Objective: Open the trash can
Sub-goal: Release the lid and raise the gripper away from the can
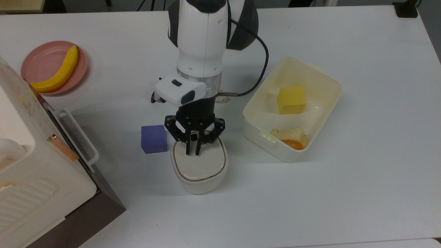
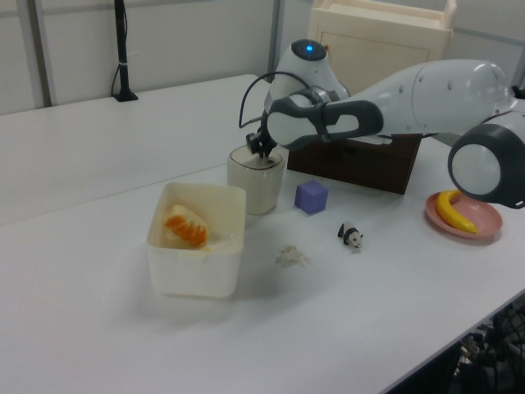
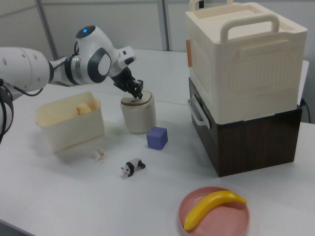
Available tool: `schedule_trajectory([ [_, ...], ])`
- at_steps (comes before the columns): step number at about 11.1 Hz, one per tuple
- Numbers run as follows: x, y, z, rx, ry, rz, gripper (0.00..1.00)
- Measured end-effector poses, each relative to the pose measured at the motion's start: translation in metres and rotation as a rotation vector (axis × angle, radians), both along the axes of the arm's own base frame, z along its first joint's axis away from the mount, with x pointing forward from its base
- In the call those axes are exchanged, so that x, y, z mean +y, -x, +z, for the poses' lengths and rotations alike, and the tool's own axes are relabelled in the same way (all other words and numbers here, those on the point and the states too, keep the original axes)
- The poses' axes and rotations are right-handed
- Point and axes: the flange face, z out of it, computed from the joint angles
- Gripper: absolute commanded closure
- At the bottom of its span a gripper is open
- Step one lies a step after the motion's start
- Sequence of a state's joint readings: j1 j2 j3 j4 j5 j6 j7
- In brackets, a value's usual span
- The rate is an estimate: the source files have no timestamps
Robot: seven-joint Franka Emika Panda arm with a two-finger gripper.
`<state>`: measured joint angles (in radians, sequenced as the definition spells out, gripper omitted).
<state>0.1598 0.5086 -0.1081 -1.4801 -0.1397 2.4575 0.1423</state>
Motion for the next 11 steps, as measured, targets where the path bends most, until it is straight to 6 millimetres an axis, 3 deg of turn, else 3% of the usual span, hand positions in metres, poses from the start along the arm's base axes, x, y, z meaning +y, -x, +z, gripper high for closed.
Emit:
schedule_trajectory([
  [2, -0.012, 0.016, 0.045, 0.045, -0.042, -0.050, 0.48],
  [4, -0.019, 0.041, 0.088, 0.120, -0.081, -0.082, 0.00],
  [9, -0.049, 0.113, 0.141, 0.423, -0.135, -0.142, 0.00],
  [11, -0.050, 0.133, 0.140, 0.544, -0.130, -0.152, 0.00],
])
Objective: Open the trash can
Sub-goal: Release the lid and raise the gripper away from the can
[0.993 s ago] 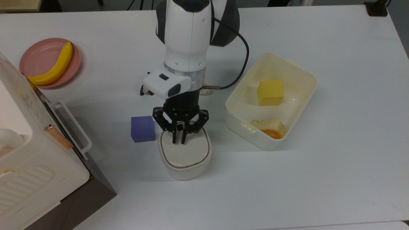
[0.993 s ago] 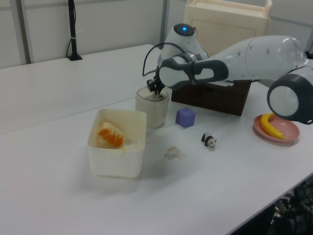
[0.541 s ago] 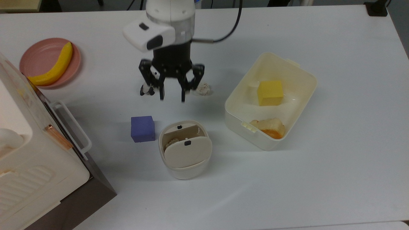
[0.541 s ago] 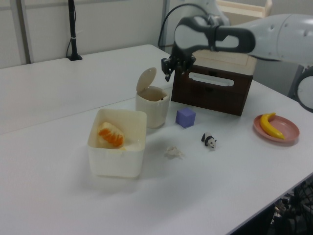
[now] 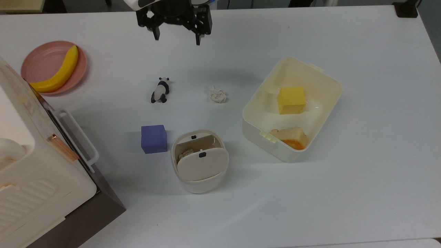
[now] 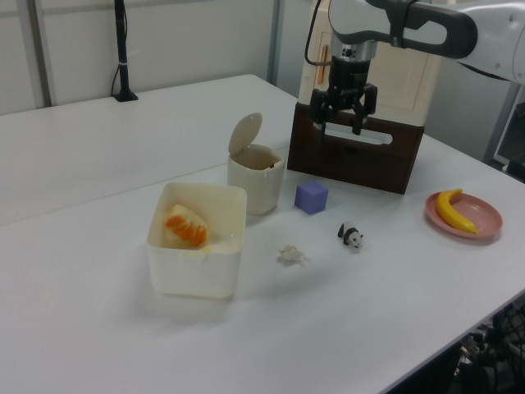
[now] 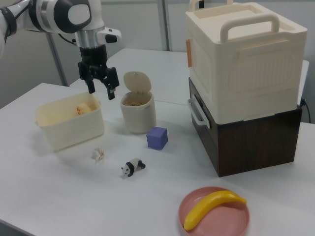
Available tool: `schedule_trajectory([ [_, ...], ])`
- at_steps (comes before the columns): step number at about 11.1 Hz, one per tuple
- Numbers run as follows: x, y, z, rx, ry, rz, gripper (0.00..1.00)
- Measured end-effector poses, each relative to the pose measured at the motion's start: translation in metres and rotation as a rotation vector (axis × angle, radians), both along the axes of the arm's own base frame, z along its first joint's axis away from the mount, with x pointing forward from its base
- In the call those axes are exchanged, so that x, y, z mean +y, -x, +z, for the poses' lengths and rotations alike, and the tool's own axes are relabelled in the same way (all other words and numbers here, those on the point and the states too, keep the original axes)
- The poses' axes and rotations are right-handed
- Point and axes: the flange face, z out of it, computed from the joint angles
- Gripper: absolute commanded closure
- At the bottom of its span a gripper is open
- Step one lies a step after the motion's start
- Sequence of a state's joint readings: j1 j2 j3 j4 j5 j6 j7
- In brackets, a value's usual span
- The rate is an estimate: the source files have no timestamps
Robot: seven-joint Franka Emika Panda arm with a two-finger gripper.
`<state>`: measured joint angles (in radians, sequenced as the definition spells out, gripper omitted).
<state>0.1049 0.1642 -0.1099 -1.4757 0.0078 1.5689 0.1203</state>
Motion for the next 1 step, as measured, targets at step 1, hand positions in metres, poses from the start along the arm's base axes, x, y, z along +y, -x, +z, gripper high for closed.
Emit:
schedule_trajectory([
  [1, 0.0002, 0.0034, -0.0055, 0.034, 0.000, 0.000, 0.00],
])
